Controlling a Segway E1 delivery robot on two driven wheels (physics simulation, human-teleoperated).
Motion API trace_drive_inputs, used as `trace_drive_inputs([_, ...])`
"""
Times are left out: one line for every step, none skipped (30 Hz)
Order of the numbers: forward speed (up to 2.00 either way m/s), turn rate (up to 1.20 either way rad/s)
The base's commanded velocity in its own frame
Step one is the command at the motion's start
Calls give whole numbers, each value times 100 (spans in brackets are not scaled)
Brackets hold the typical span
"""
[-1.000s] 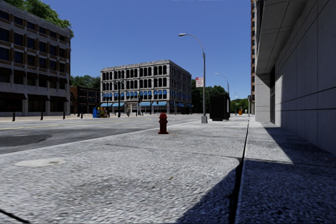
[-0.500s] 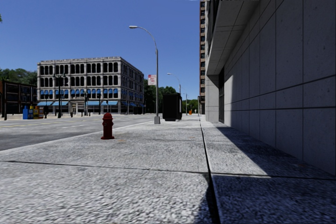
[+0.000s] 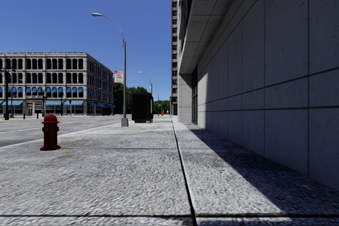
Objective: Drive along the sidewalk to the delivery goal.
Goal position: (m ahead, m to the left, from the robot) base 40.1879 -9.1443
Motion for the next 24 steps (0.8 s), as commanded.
trace_drive_inputs([199,0])
trace_drive_inputs([199,0])
trace_drive_inputs([199,0])
trace_drive_inputs([199,0])
trace_drive_inputs([199,0])
trace_drive_inputs([199,0])
trace_drive_inputs([199,0])
trace_drive_inputs([199,0])
trace_drive_inputs([199,0])
trace_drive_inputs([199,0])
trace_drive_inputs([199,0])
trace_drive_inputs([199,0])
trace_drive_inputs([199,0])
trace_drive_inputs([199,0])
trace_drive_inputs([199,0])
trace_drive_inputs([199,0])
trace_drive_inputs([199,0])
trace_drive_inputs([199,0])
trace_drive_inputs([199,0])
trace_drive_inputs([199,0])
trace_drive_inputs([199,0])
trace_drive_inputs([199,0])
trace_drive_inputs([199,0])
trace_drive_inputs([199,0])
